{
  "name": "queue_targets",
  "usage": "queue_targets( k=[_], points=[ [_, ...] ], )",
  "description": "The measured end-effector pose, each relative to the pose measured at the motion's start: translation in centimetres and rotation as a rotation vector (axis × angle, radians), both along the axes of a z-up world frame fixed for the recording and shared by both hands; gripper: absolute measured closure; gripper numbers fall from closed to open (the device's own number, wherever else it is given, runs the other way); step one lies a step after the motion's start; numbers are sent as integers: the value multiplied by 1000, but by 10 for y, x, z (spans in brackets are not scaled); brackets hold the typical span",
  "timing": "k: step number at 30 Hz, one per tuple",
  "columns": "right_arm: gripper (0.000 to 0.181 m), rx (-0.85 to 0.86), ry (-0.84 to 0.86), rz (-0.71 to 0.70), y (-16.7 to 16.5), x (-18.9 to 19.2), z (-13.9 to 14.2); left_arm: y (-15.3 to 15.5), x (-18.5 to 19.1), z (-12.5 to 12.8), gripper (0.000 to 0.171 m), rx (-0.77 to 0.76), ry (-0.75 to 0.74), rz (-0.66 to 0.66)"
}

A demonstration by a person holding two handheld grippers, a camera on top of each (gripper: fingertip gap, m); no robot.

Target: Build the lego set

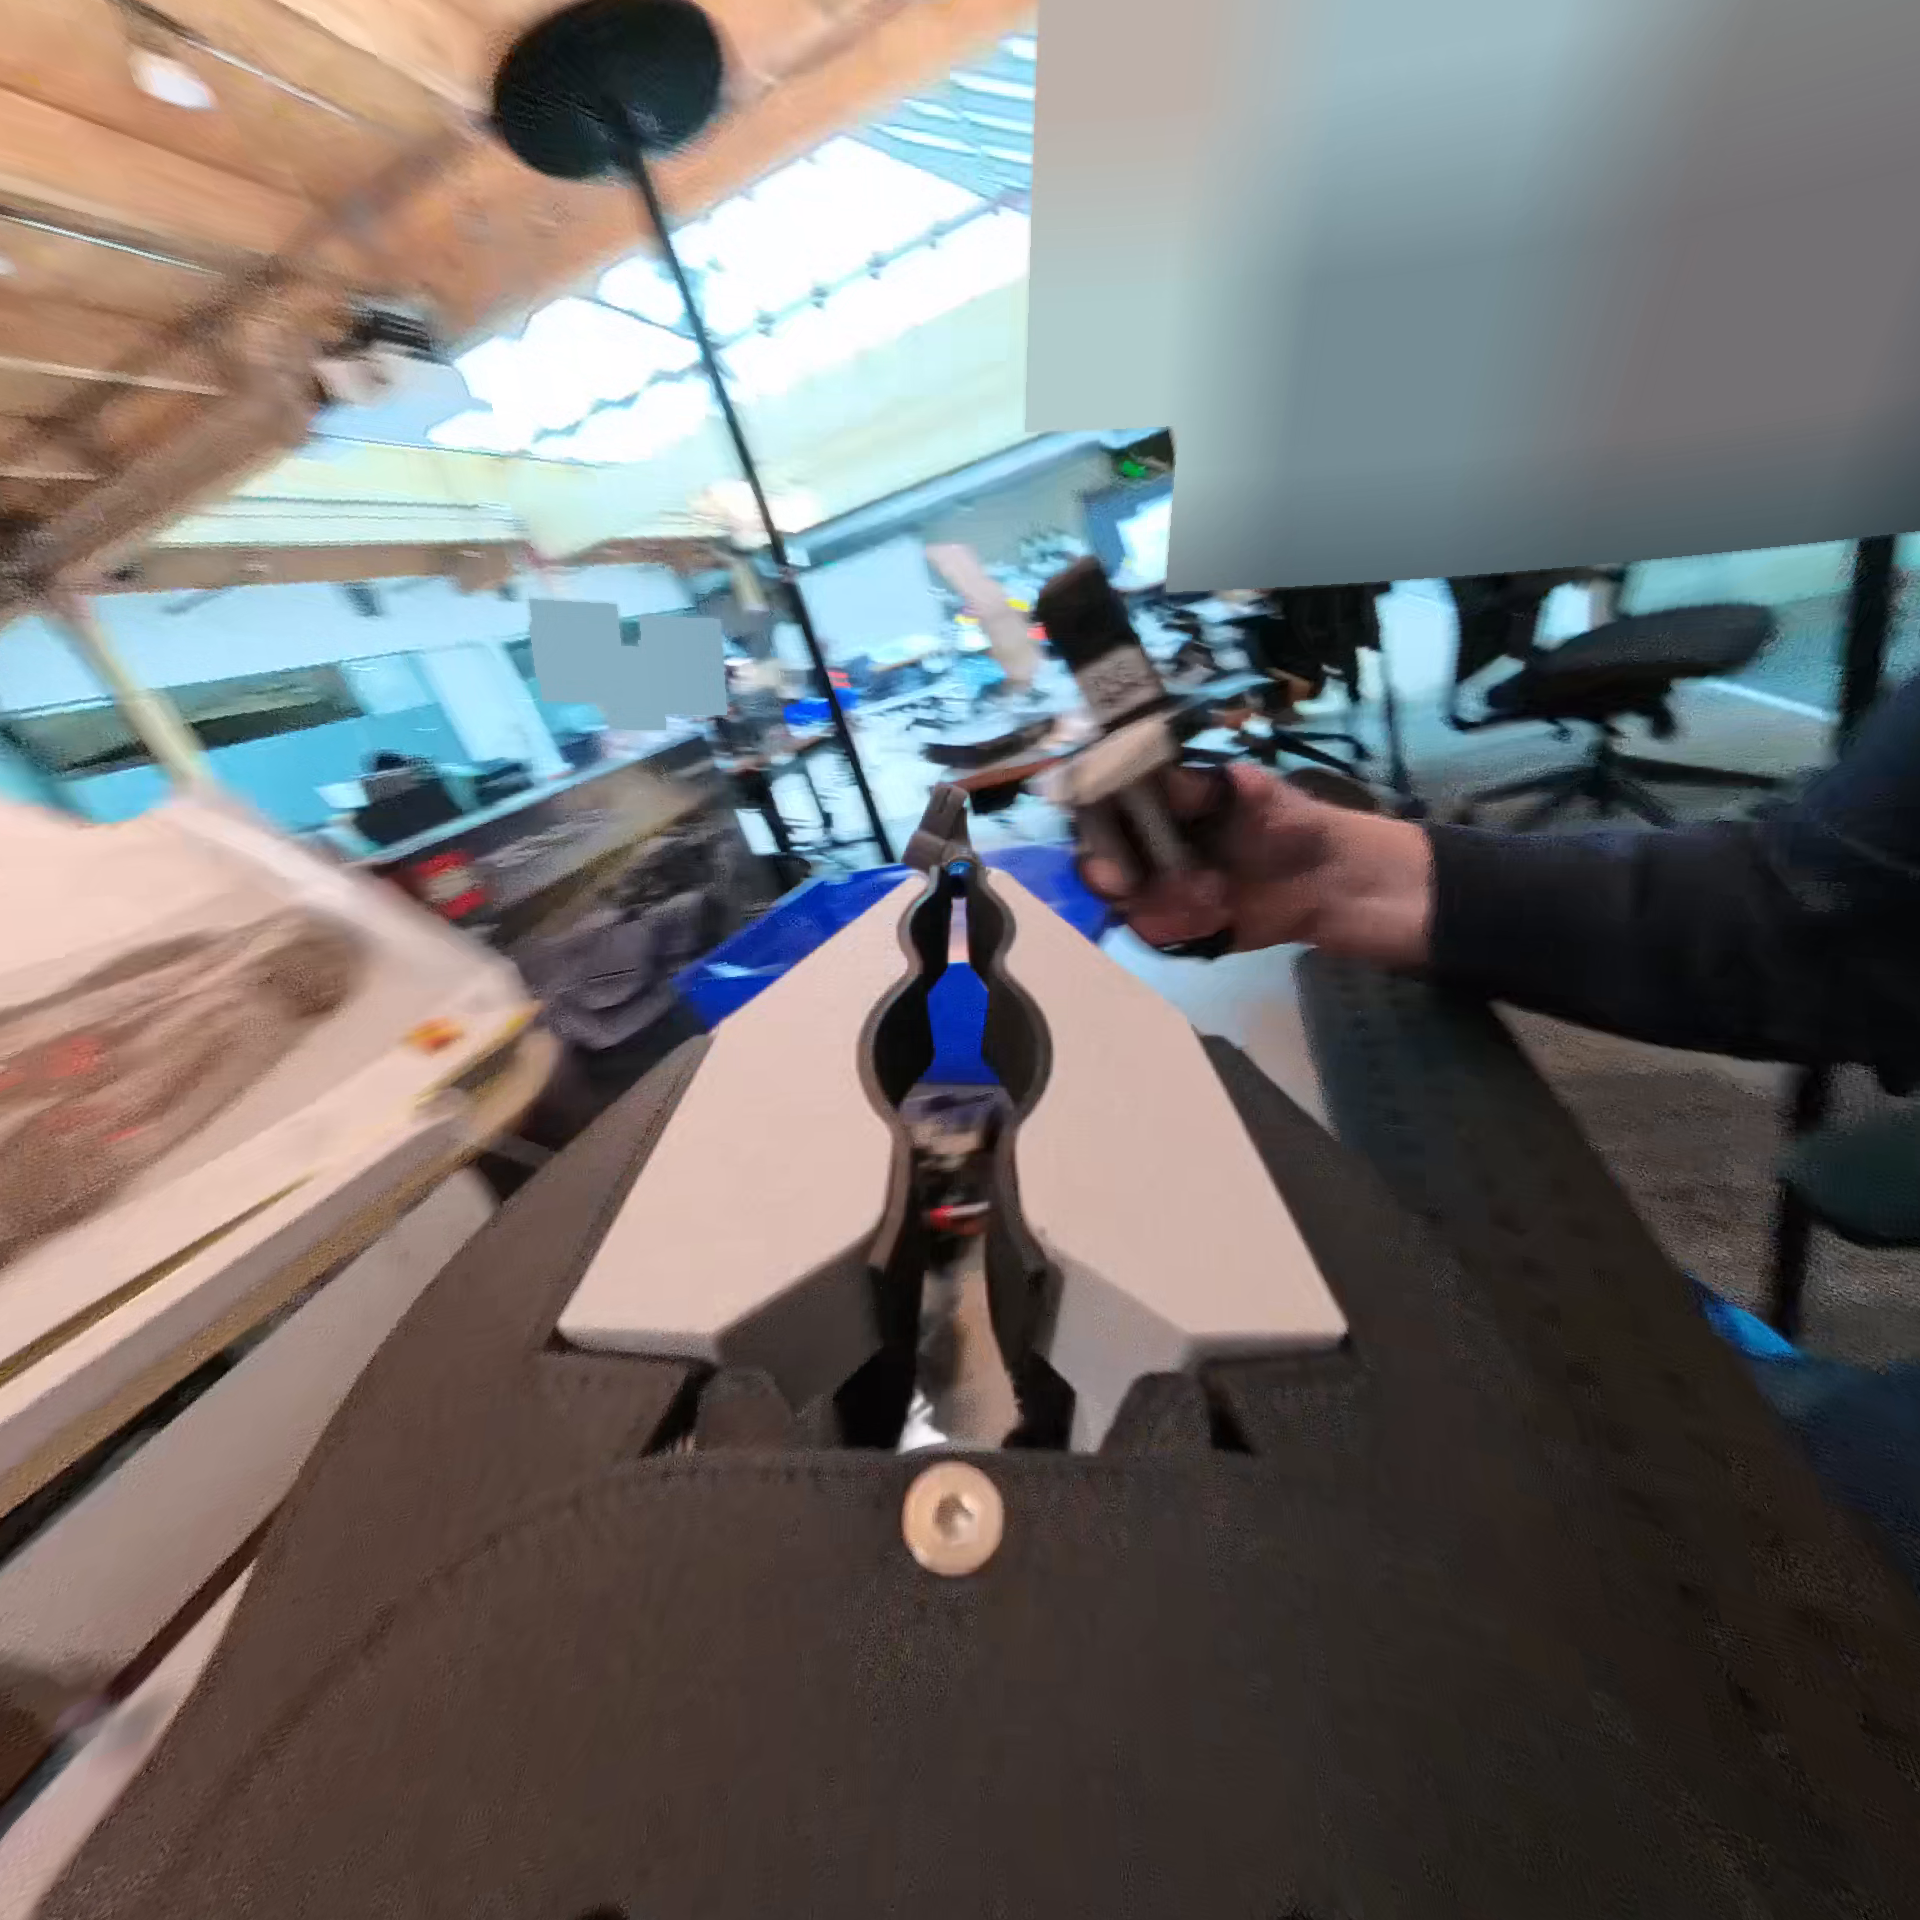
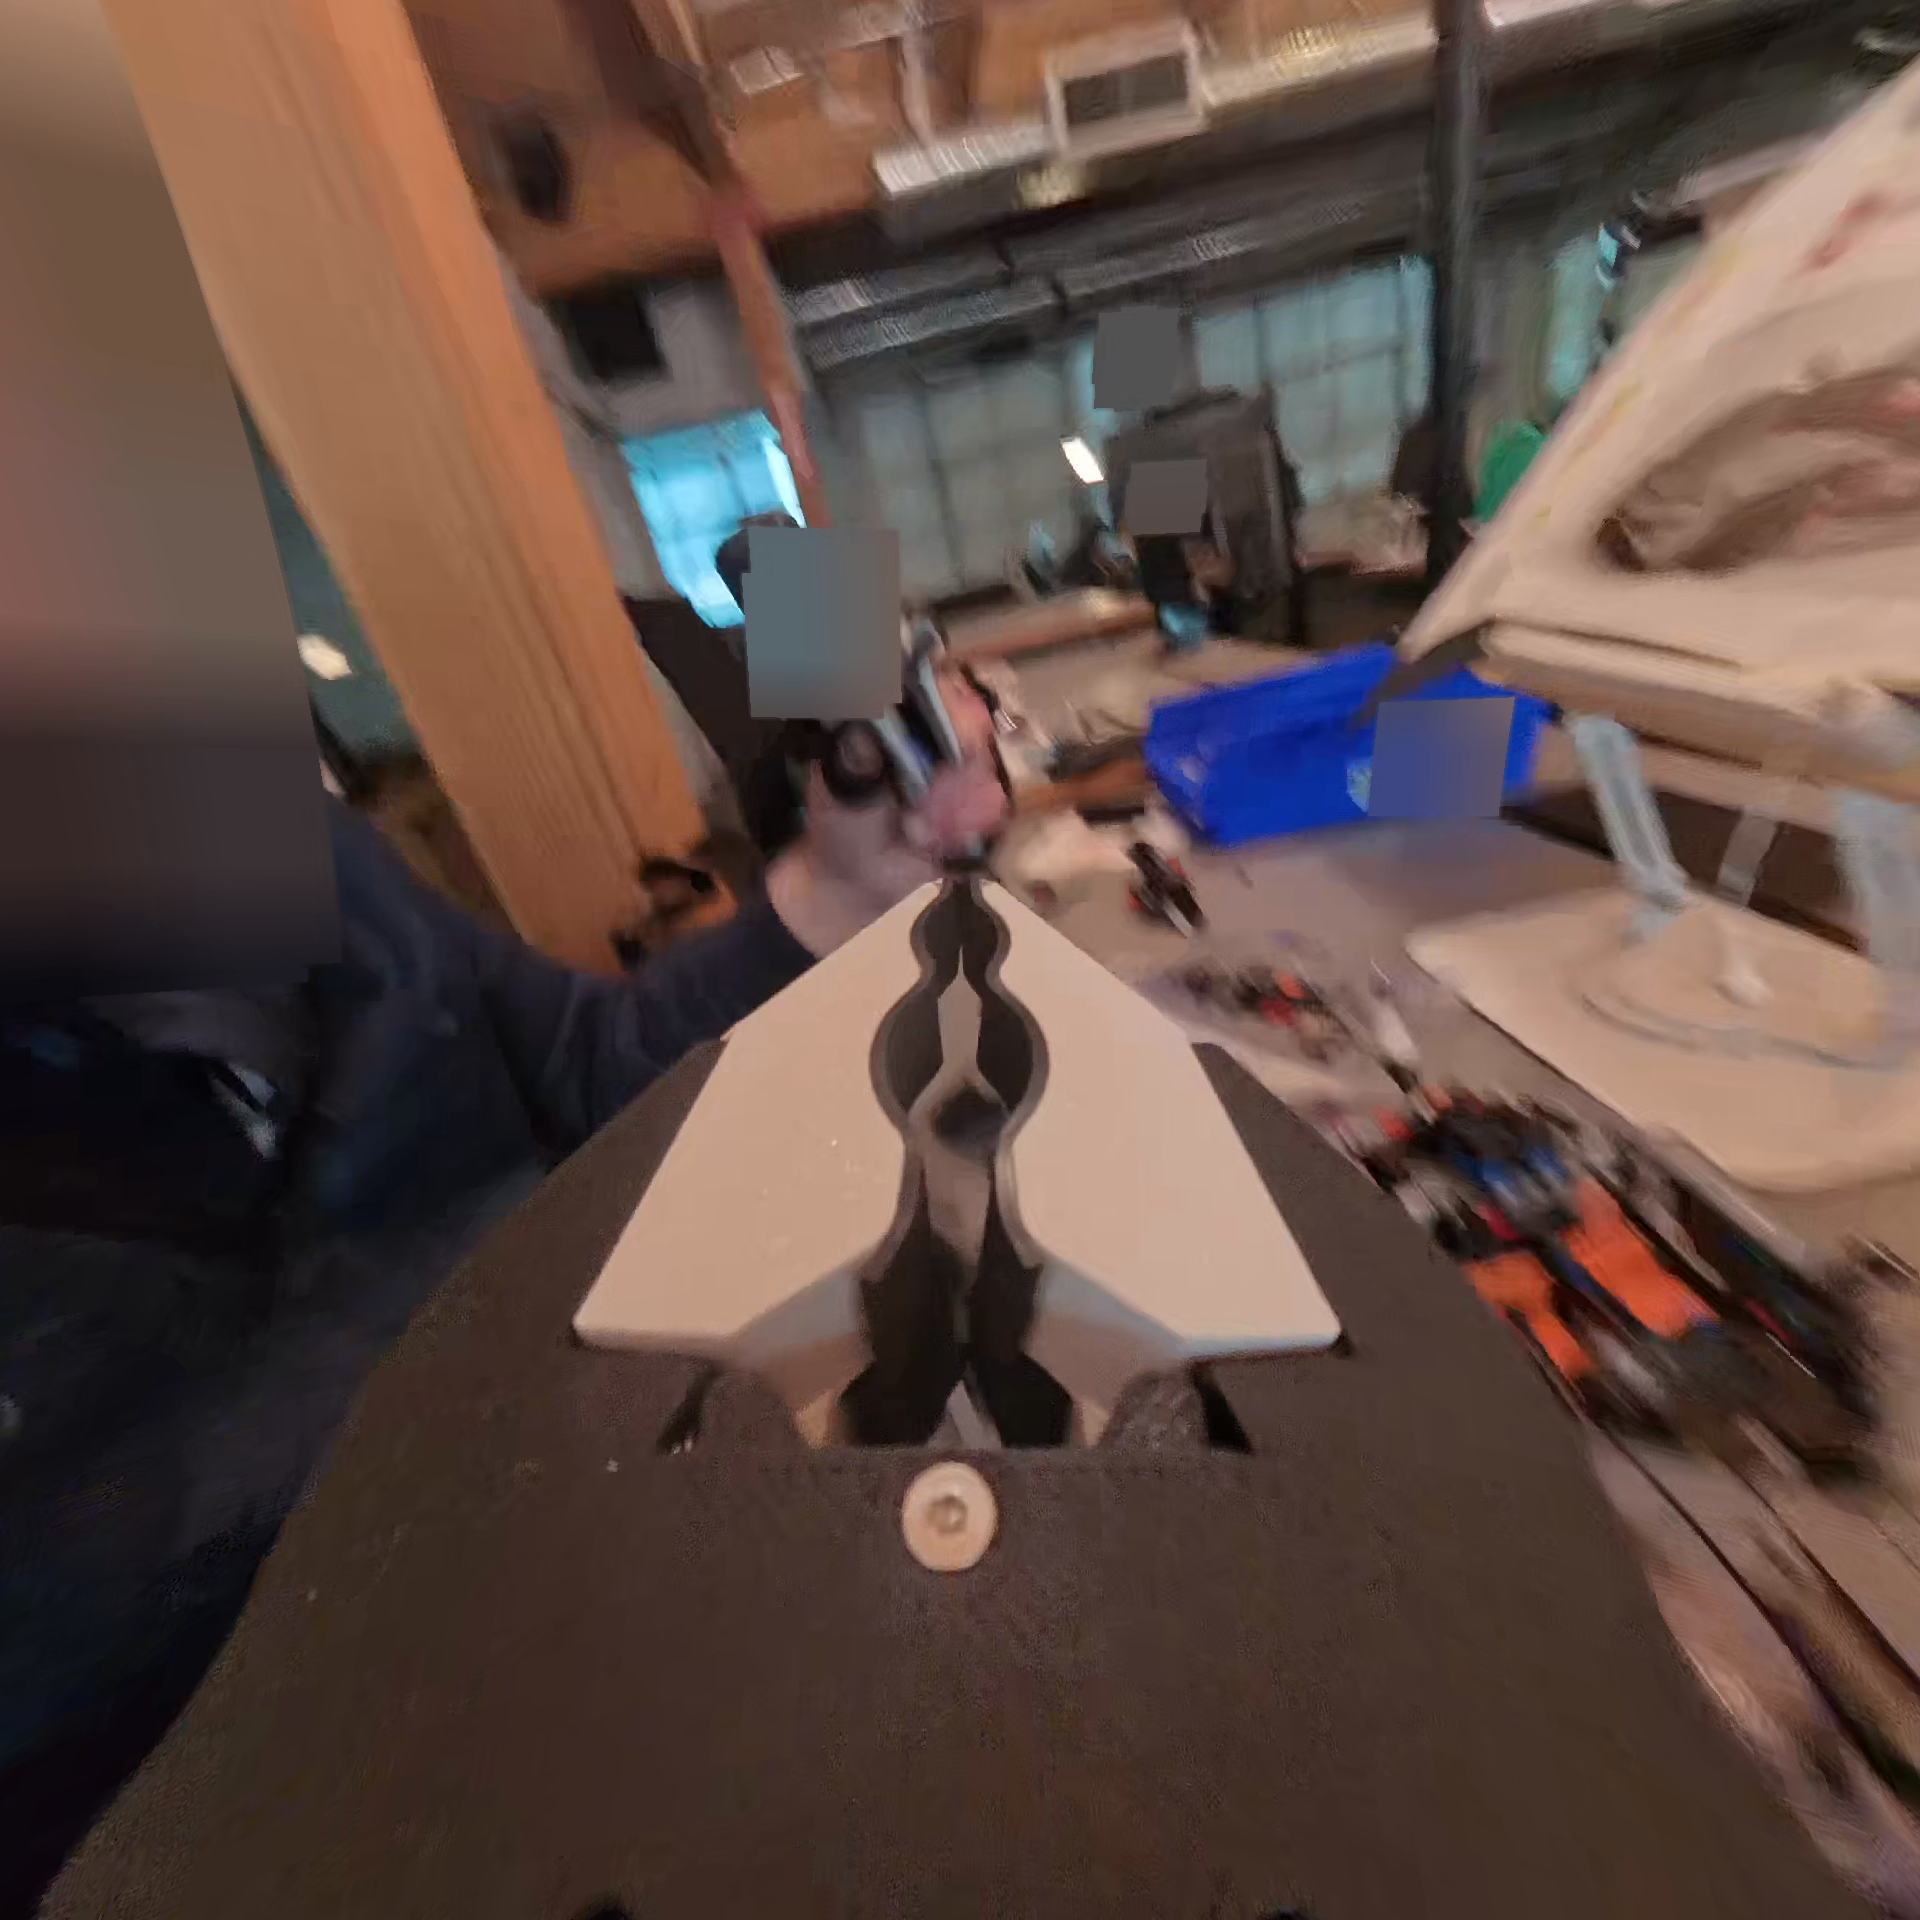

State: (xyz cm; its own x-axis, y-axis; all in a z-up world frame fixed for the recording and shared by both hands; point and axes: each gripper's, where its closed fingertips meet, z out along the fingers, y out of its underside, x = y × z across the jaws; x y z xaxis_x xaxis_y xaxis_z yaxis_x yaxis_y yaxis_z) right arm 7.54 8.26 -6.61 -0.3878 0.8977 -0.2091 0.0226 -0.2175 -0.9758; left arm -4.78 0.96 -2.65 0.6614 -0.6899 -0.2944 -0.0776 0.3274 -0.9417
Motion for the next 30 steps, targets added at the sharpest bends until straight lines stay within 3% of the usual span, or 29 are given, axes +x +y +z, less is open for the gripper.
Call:
queue_targets(
  k=[2,5,11,16,20,26,27,28,30],
  points=[
    [181,114,-148,-19,-12,-8,-22,10,-2,-13,171,-17,99,60],
    [181,182,-108,-32,-30,-26,-4,14,36,-28,171,-42,176,-26],
    [152,-42,-77,159,-58,-71,-3,4,55,-32,171,-8,187,-111],
    [174,-98,-1,177,-60,-75,7,6,51,-35,170,-1,206,-95],
    [165,-179,2,198,-58,-74,13,10,50,-39,170,17,252,-52],
    [169,-193,-10,133,-52,-76,11,14,51,-41,171,61,319,25],
    [167,-194,-18,123,-51,-77,10,14,52,-42,171,63,320,27],
    [152,-193,-29,121,-52,-78,8,16,53,-43,170,60,330,34],
    [167,-182,-43,107,-52,-79,5,19,54,-47,171,77,370,66]
  ],
)
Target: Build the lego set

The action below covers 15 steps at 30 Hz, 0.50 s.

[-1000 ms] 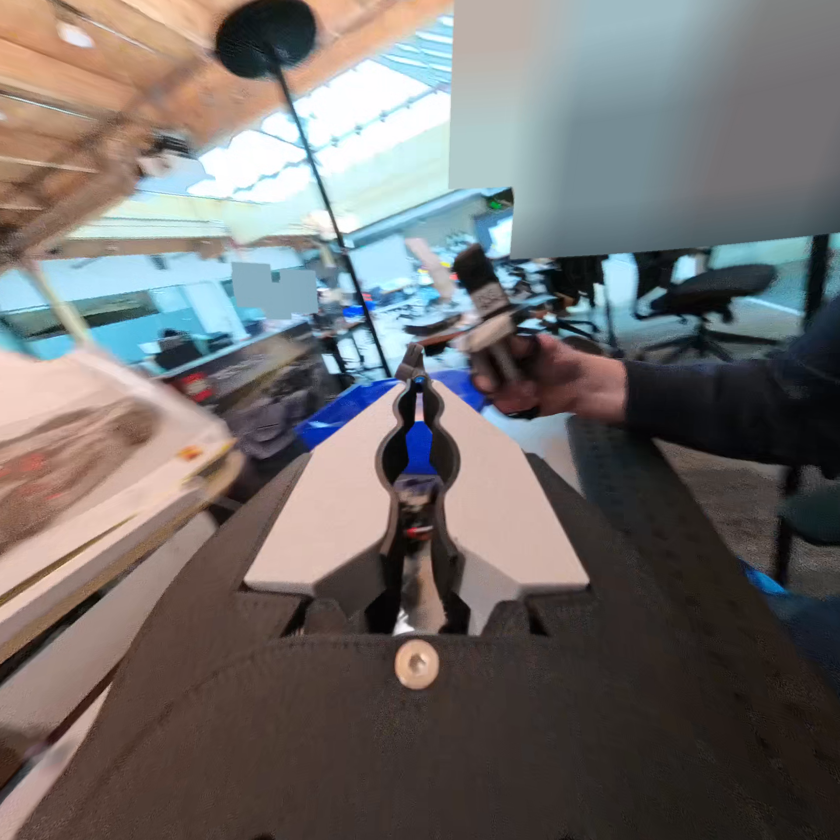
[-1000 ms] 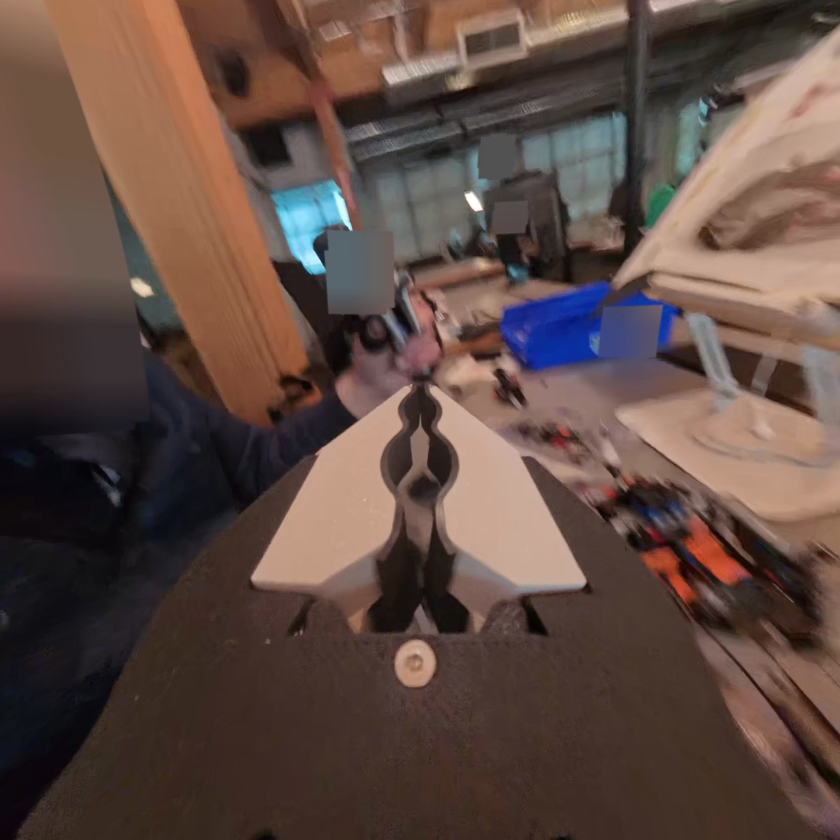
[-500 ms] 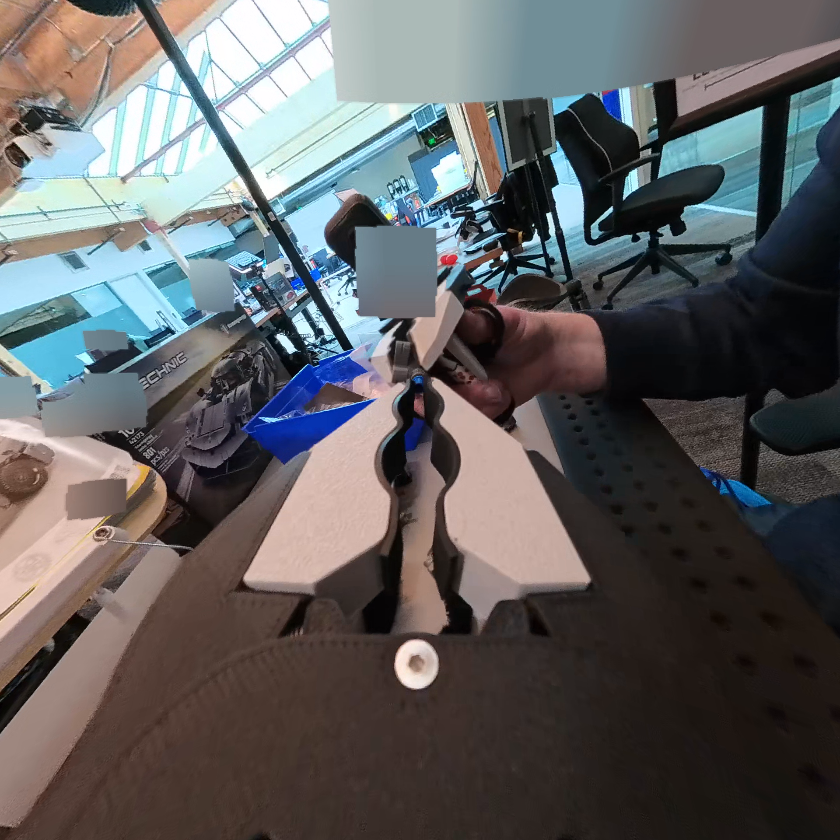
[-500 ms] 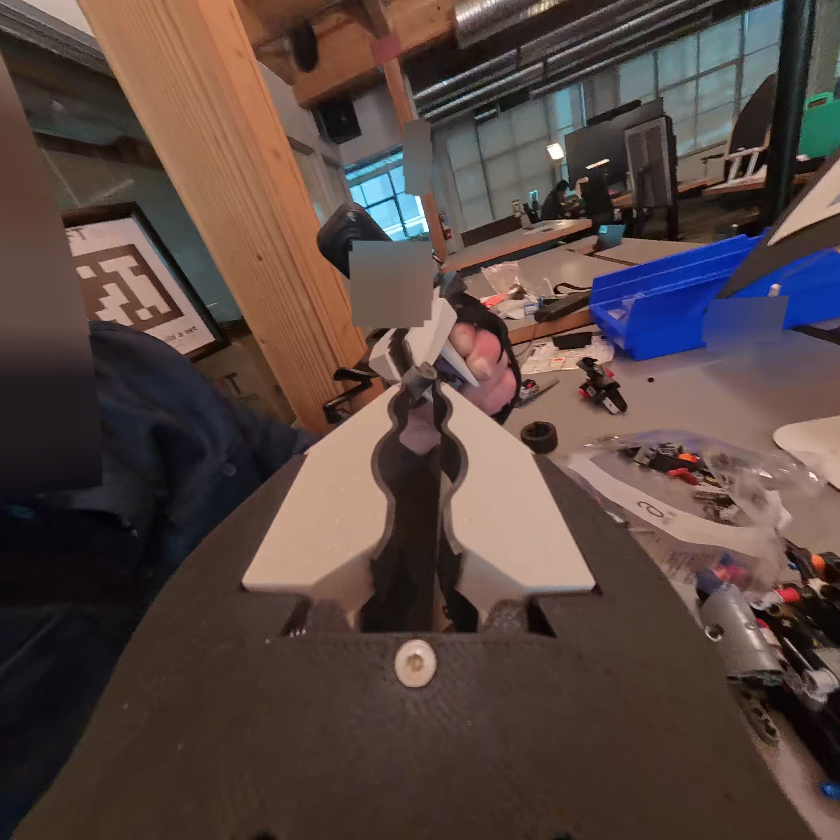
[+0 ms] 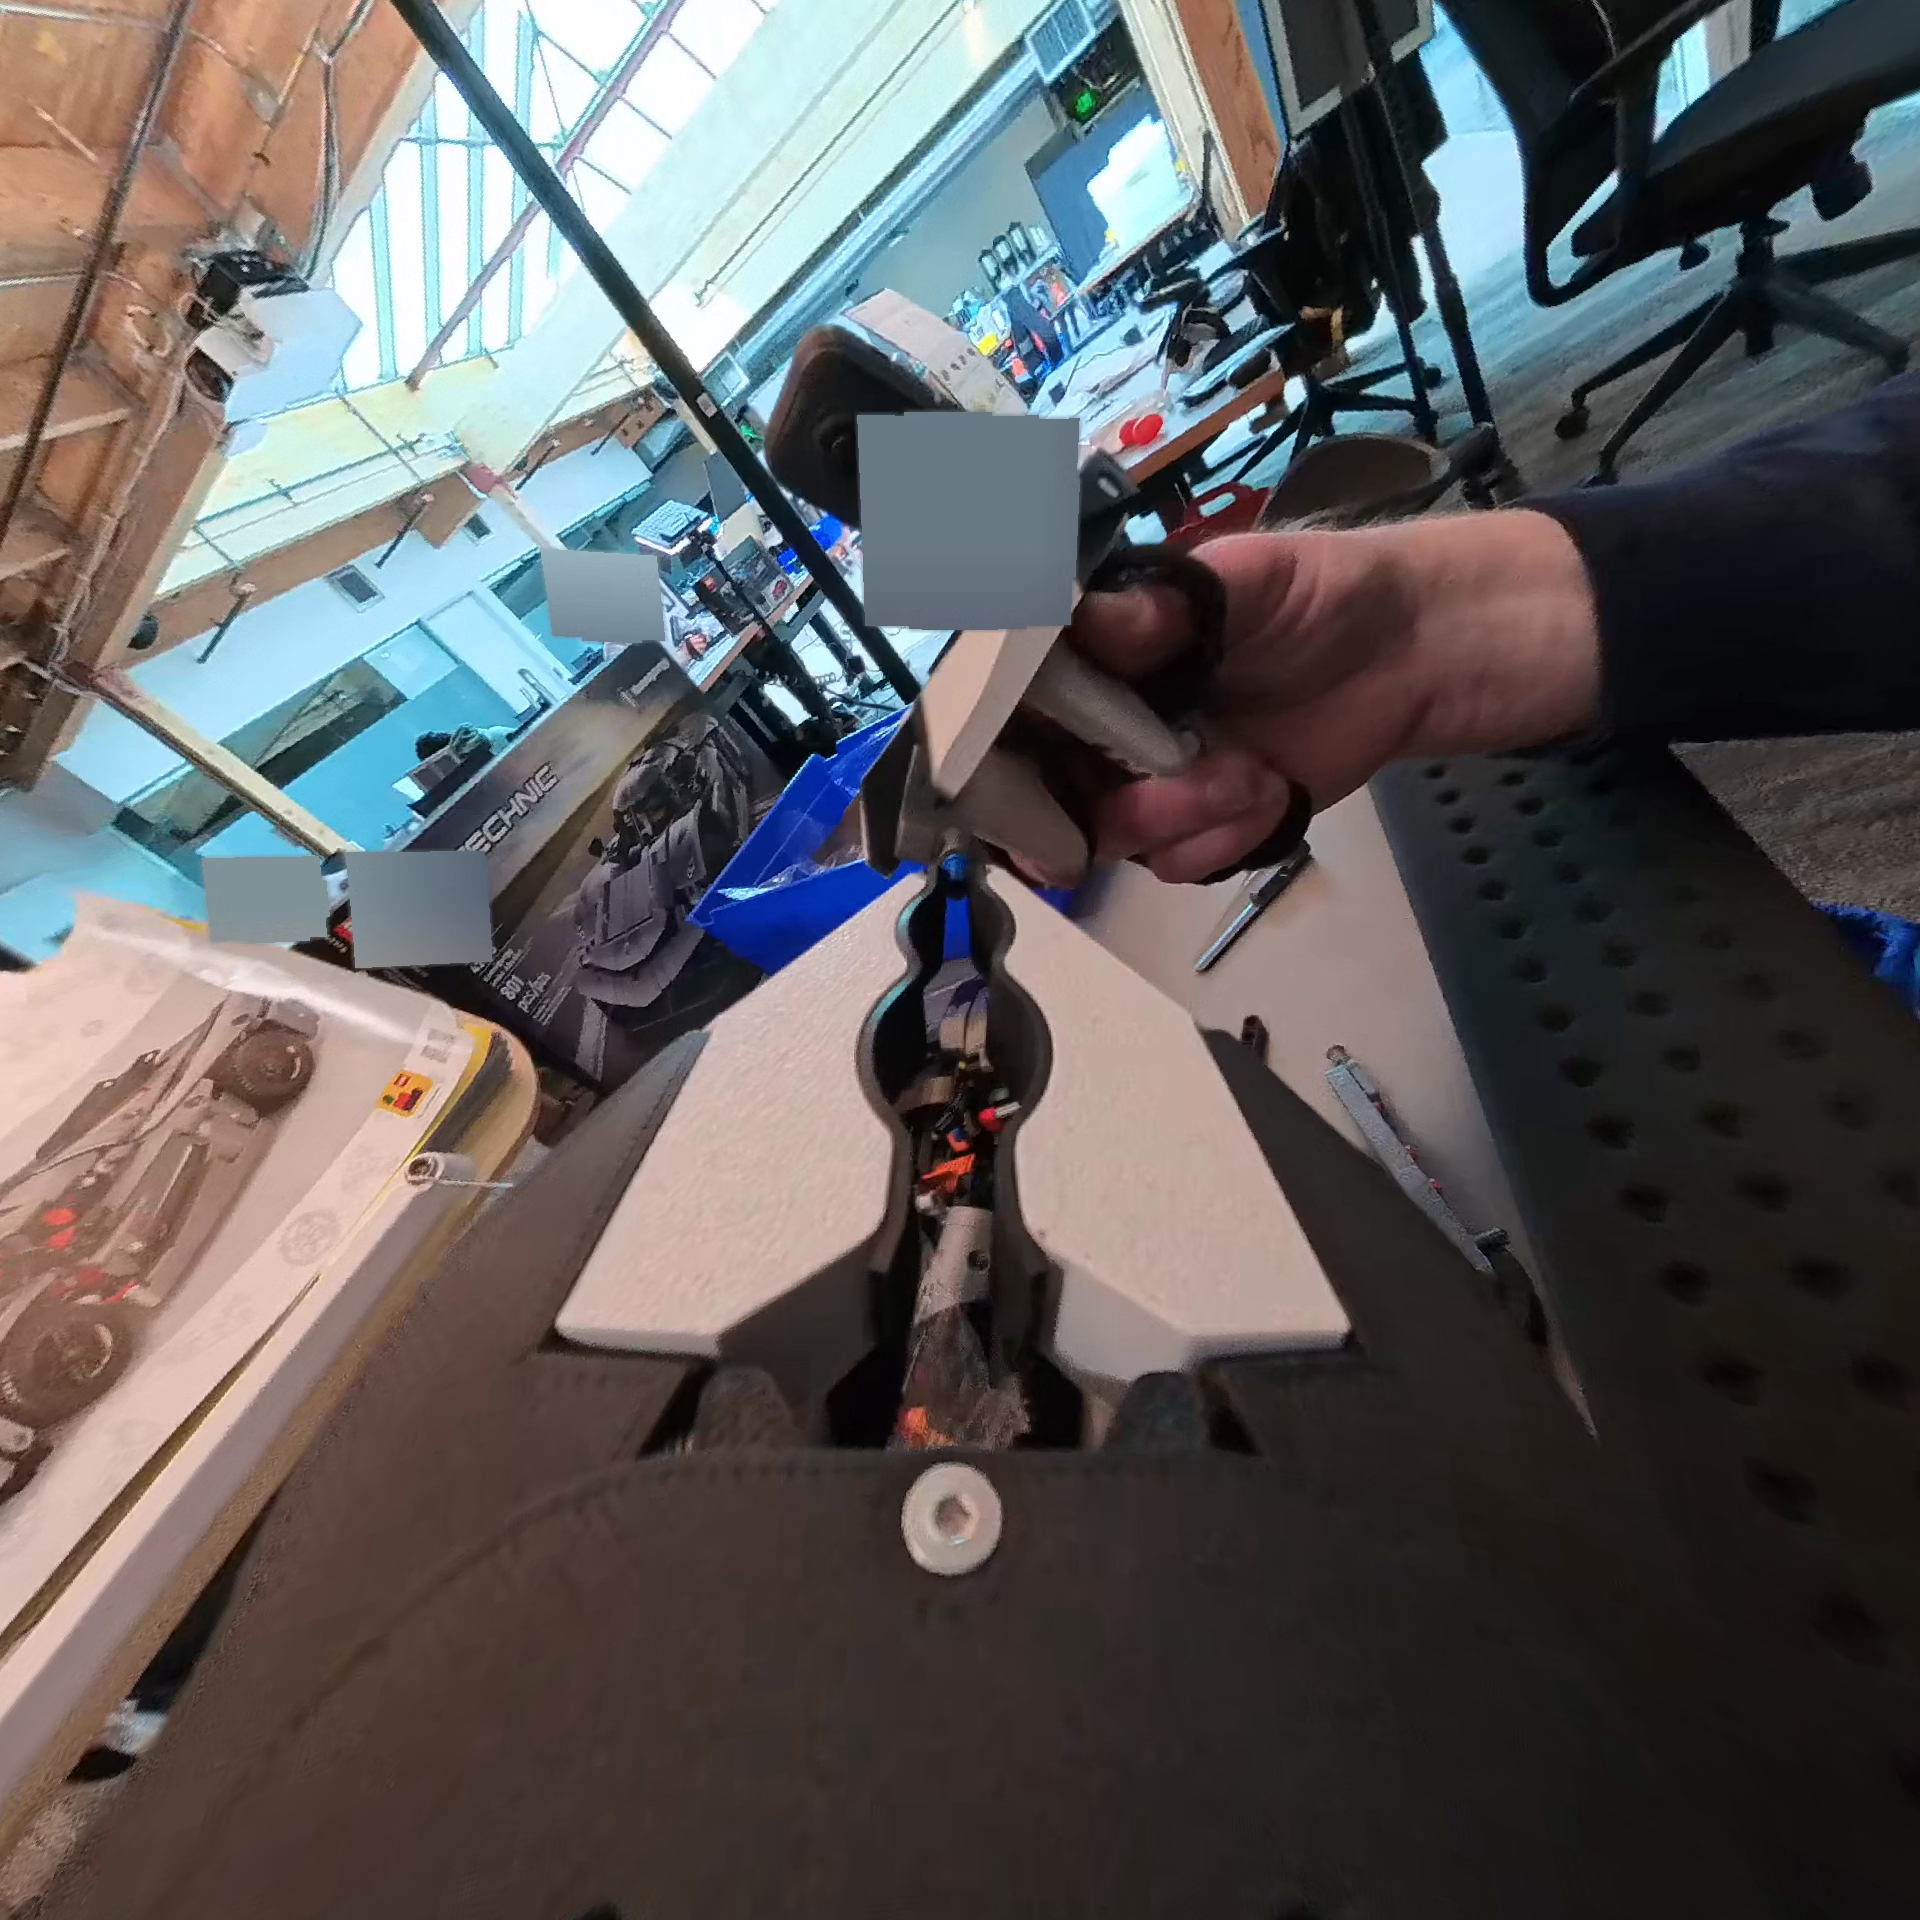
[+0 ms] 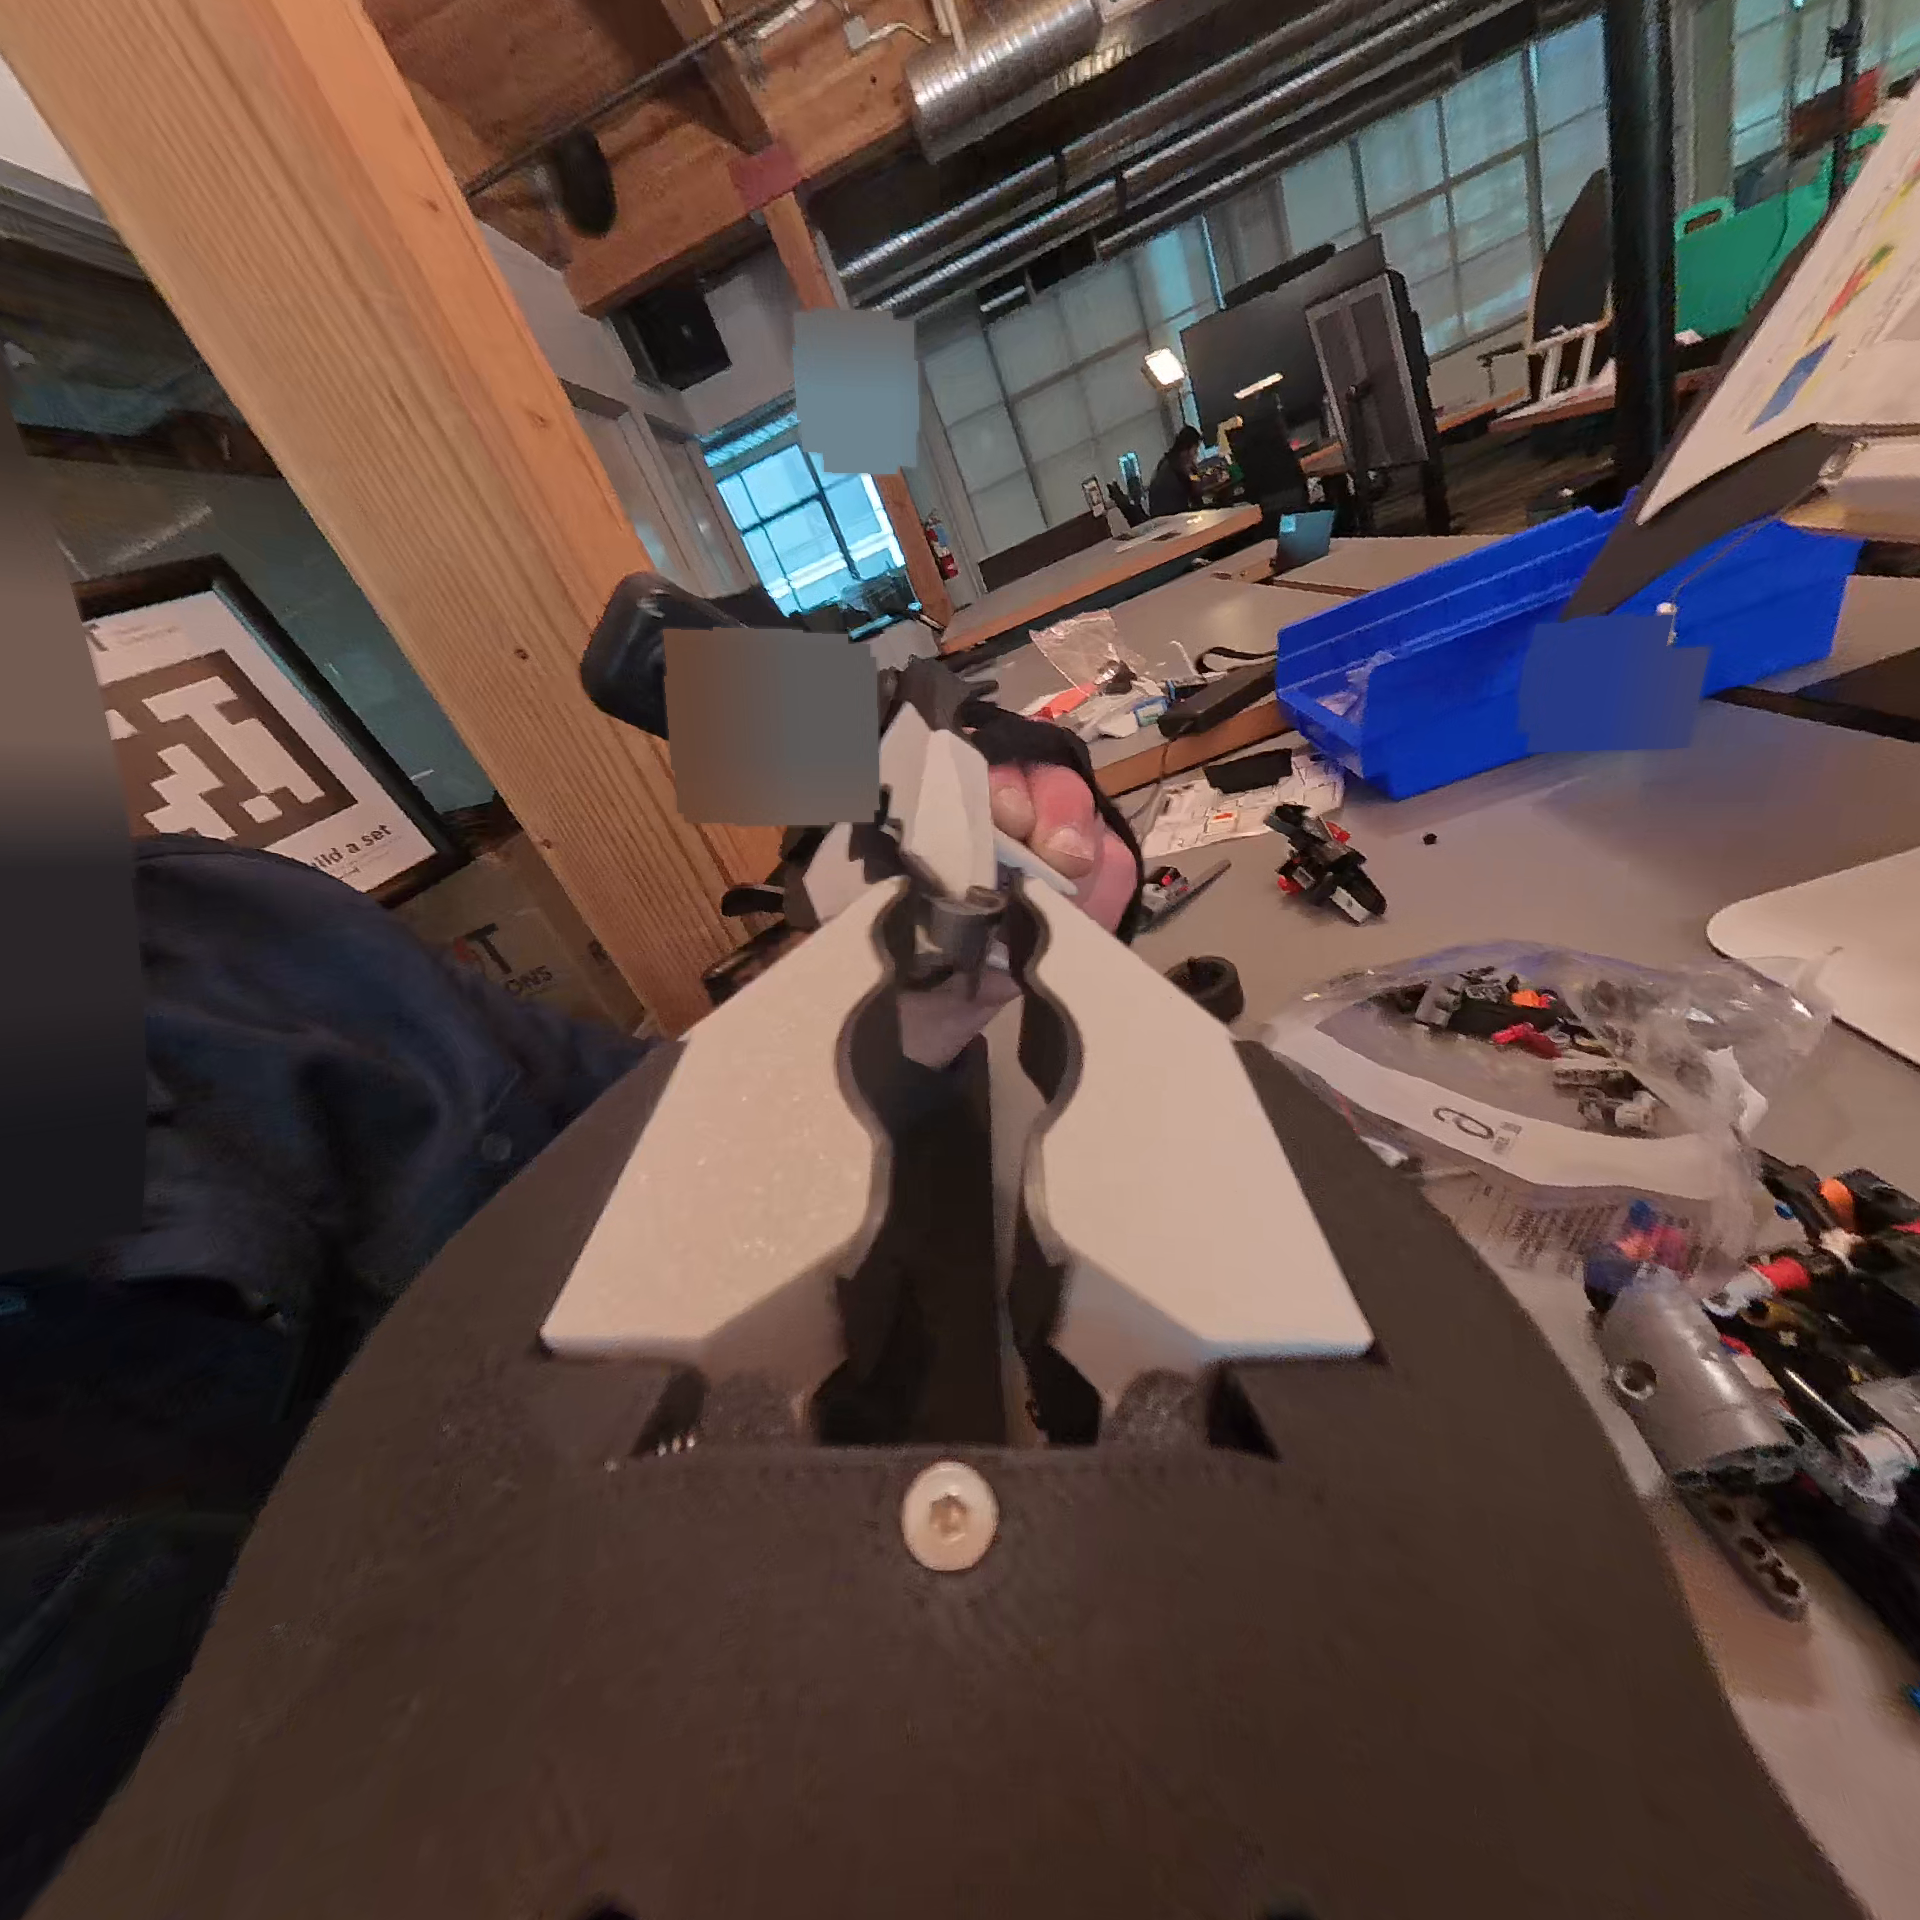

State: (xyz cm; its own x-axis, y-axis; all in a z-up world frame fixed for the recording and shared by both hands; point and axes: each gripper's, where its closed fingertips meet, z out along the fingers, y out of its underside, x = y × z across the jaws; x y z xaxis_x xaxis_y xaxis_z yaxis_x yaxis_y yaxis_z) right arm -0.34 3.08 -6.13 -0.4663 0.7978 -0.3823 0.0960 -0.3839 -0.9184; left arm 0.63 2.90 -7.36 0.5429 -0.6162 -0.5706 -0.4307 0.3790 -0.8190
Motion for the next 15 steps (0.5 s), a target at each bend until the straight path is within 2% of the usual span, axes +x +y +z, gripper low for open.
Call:
queue_targets(
  k=[12,15],
  points=[
    [173,29,-28,-73,11,-4,-7,9,3,-4,165,46,57,77],
    [174,51,-43,-92,12,-4,-10,13,1,-7,169,28,80,110]
  ],
)
